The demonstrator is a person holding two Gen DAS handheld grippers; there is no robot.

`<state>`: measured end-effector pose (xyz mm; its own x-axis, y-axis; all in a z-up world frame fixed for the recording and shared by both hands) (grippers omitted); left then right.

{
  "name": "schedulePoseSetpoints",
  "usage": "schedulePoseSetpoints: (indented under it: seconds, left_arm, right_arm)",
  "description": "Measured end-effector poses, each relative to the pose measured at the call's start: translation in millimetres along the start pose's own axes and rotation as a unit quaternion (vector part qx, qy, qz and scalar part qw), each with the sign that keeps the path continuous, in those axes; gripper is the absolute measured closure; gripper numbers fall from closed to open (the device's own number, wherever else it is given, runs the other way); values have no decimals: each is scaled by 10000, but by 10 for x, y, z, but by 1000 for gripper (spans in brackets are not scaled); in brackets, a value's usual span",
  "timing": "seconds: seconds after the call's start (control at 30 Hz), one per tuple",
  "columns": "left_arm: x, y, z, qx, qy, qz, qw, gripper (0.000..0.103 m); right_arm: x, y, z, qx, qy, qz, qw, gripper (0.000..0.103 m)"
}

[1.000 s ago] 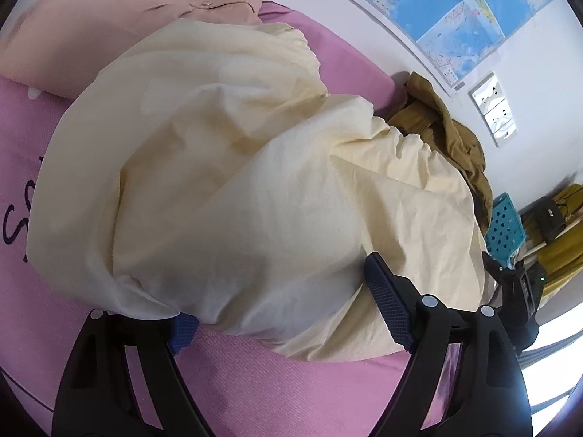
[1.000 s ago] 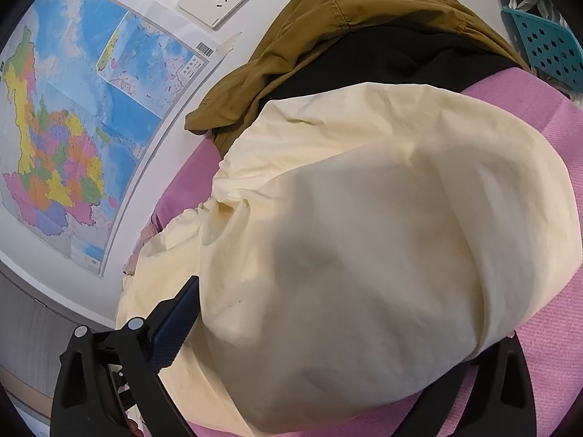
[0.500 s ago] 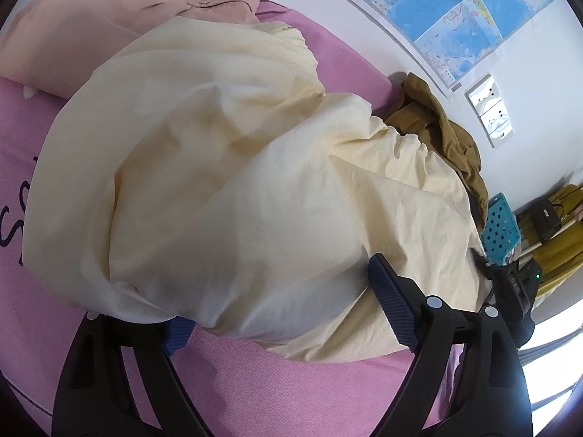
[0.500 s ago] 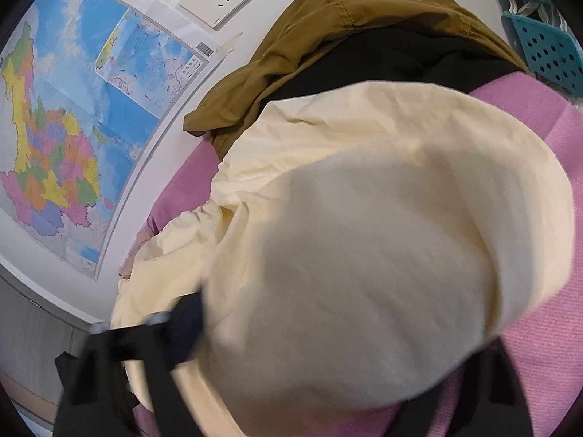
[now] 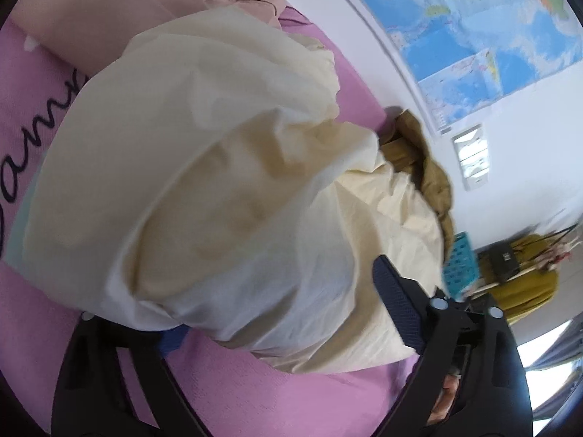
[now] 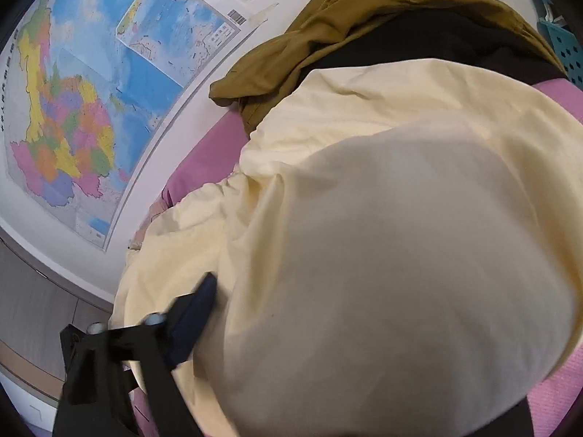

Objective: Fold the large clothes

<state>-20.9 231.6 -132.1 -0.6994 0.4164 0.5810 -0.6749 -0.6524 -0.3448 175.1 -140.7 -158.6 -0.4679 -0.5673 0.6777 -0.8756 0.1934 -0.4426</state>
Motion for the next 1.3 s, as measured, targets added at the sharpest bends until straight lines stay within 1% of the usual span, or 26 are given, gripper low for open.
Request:
schedulePoseSetpoints:
  seconds: [0.03,0.1,0.13,0.17,0.23,0.33,0.37,0.4,0.43,0.47,0.57,0.63,0.7,0.8,0.87,0.9,0.93,0.97,1.0,1.03,1.07,1.1,1.13,1.17,1.23,1.3]
  left_arm:
    - [-9,-9,-3,-79,-150,-22,9999,31]
    - [-17,-22,-21,-83,-205,-47,9997,39]
    - [-20,-27,-30,-61,-198,-60,9998,46]
    - [-23,-33,-37,-44,-170,-77,9998,53]
    - [-33,-36,-36,-46,-111,-104,9999,63]
    - [-29,-21,35,-379,-321,-61,9987,70]
    - [-23,-15,80,-566,-460,-21,9973,71]
    - [-22,-8,110,-697,-579,5,9959,71]
    - [-16,-10,119,-784,-659,15,9947,71]
    - [-10,-10,119,-850,-721,23,9938,71]
    - [-12,-16,129,-930,-803,23,9924,71]
    - [-9,-25,128,-960,-828,12,9919,71]
    - [-19,-36,119,-971,-837,-14,9918,67]
    - [-70,-48,74,-874,-787,-120,9930,54]
    - [-123,-50,75,-744,-619,-211,9951,39]
    - [-139,-56,96,-760,-556,-229,9953,37]
    - [-154,-57,108,-794,-561,-249,9950,35]
    - [-168,-56,116,-811,-577,-256,9947,34]
    - [-179,-62,118,-811,-583,-258,9947,35]
    - [-181,-69,111,-798,-585,-262,9947,40]
    - [-177,-76,101,-779,-590,-280,9948,50]
    - [-164,-85,90,-735,-570,-296,9952,53]
    - [-142,-96,83,-669,-498,-310,9960,60]
    - [-128,-99,87,-633,-449,-316,9965,66]
    - [-92,-107,103,-608,-373,-321,9969,72]
    - [-47,-112,165,-708,-383,-297,9963,76]
  right_arm:
    - [-7,-1,23,-68,-74,-25,9999,46]
    - [-15,1,55,-185,-244,-115,9995,58]
    - [-7,6,53,-165,-300,-138,9993,63]
    - [6,8,43,-126,-335,-124,9993,66]
    - [31,11,14,-78,-407,-118,9991,73]
    - [51,11,0,-86,-510,-124,9986,74]
    - [49,18,6,-74,-510,-146,9986,74]
    - [41,20,11,-74,-512,-177,9985,71]
    - [31,19,26,-158,-531,-208,9982,64]
    - [22,24,35,-223,-563,-248,9979,60]
    - [4,32,13,-189,-549,-298,9979,53]
    - [-15,23,-36,-121,-507,-312,9982,42]
    - [-37,5,-74,-100,-470,-293,9984,38]
    - [-62,-18,-74,-71,-384,-253,9989,38]
    - [-63,-15,-55,-84,-336,-238,9991,40]
    - [-65,-15,-45,-75,-310,-244,9992,42]
    - [-66,-16,-30,-99,-278,-238,9993,47]
    - [-68,-16,-18,-107,-275,-230,9993,48]
    - [-70,-12,-15,-89,-273,-229,9993,53]
    - [-69,-7,-8,-80,-259,-224,9994,58]
    - [-67,-3,-8,-72,-285,-229,9993,60]
    - [-60,-2,-13,-65,-313,-225,9992,64]
    - [-49,-2,-17,-51,-338,-226,9992,69]
    - [-37,-1,-28,-31,-361,-222,9991,71]
    - [16,-21,-75,35,-458,-169,9988,78]
    - [76,-37,-144,159,-473,-118,9987,81]
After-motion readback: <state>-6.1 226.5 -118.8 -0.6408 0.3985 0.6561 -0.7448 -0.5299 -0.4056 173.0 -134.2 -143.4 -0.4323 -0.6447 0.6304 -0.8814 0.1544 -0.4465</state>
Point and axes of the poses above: each gripper's, at about its wrist camera, not at the fingertips, and x roughly against the way its jaws point, z to its right, y to its underside, the point moved 9 cm from there along -x, roughly the way its jaws point, and after that the axes turned 5 degrees about y, right-handed, at the moved point
